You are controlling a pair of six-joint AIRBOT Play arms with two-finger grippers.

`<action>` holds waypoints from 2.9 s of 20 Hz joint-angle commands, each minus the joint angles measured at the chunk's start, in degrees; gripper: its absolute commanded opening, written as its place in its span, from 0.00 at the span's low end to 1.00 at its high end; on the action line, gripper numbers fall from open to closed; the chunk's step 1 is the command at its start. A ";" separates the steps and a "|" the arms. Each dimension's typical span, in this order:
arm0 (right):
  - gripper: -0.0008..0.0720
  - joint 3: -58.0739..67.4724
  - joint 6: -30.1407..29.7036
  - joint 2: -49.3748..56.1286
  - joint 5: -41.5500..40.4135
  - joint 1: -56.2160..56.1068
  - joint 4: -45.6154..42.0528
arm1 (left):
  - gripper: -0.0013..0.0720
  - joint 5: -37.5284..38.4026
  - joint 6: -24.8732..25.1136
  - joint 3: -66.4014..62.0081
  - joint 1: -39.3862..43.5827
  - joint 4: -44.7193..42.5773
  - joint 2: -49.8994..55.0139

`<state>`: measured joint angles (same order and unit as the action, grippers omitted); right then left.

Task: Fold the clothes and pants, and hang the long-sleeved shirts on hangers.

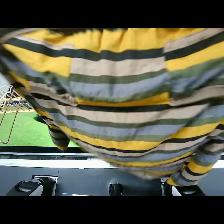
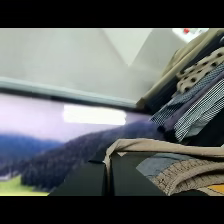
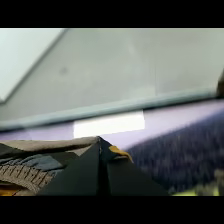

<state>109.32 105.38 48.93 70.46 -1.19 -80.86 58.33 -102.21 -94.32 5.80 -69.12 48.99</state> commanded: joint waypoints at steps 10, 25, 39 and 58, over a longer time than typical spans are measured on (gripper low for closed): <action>0.05 0.07 2.89 50.97 -12.92 -0.35 18.03 | 0.05 -10.25 -0.28 0.37 0.02 8.81 49.00; 0.73 -9.60 -11.89 33.86 16.33 11.04 9.68 | 0.97 13.70 -1.31 5.33 -5.86 0.76 37.33; 0.72 -78.03 5.16 -2.43 -6.38 -20.96 2.25 | 0.97 8.81 -9.40 40.79 21.14 -5.99 18.25; 0.05 -80.02 5.49 7.65 -19.63 -23.47 3.17 | 0.97 7.19 -14.40 40.79 28.37 -7.89 18.69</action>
<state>29.23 109.10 56.42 52.07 -24.62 -77.23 65.78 -116.57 -53.56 34.09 -77.19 67.66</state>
